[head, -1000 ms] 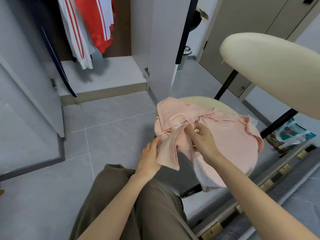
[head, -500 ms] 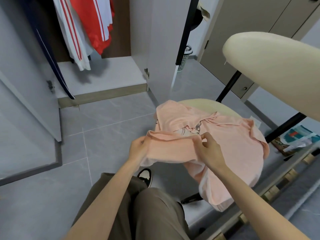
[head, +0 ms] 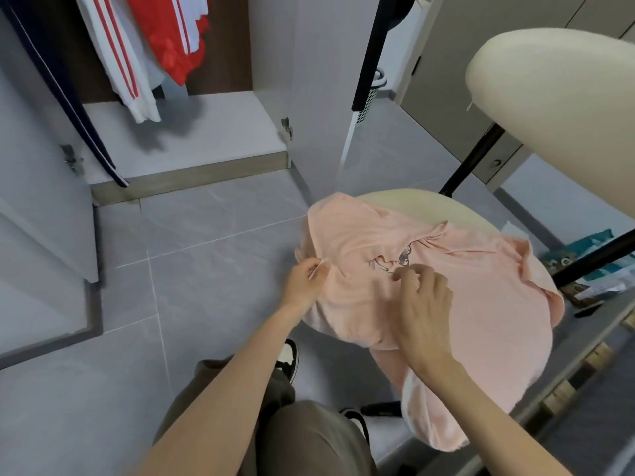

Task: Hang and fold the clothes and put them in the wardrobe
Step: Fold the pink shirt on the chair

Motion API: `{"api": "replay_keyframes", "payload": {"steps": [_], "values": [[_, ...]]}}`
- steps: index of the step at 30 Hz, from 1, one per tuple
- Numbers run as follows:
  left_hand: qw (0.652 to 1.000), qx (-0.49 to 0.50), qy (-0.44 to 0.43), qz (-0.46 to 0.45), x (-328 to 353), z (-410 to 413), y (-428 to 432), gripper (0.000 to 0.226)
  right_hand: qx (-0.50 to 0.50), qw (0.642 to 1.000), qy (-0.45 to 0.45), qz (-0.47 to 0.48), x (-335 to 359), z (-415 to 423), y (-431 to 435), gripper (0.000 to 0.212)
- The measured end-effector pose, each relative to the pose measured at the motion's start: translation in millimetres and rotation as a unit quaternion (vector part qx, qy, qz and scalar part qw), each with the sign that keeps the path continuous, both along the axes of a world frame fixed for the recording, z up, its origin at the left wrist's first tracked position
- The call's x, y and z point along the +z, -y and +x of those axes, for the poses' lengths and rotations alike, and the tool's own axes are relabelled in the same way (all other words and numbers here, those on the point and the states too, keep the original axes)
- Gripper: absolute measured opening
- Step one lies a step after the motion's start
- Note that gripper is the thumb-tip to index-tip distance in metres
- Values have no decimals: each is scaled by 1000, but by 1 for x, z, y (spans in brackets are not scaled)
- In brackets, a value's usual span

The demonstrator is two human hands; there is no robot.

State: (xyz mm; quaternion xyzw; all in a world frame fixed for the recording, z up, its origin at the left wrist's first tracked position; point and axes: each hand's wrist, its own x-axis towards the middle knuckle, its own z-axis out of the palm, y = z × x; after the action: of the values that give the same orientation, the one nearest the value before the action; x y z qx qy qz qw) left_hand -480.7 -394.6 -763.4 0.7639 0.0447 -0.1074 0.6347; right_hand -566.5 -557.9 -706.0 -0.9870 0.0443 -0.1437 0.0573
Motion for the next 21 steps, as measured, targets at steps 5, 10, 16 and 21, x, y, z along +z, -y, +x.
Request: {"api": "replay_keyframes", "payload": {"steps": [5, 10, 16, 21], "values": [[998, 14, -52, -25, -5, 1, -5, 6, 193, 970, -140, -52, -17, 19, -15, 56], [981, -21, -193, 16, -24, -3, -19, 4, 132, 960, -216, -119, -34, 41, -5, 54], [969, -52, -219, 102, -51, -3, -12, 26, 112, 973, -121, -160, -25, 41, -19, 44], [966, -10, -257, 36, -72, 18, -18, 35, 204, 968, -123, -80, -35, 55, -13, 31]]}}
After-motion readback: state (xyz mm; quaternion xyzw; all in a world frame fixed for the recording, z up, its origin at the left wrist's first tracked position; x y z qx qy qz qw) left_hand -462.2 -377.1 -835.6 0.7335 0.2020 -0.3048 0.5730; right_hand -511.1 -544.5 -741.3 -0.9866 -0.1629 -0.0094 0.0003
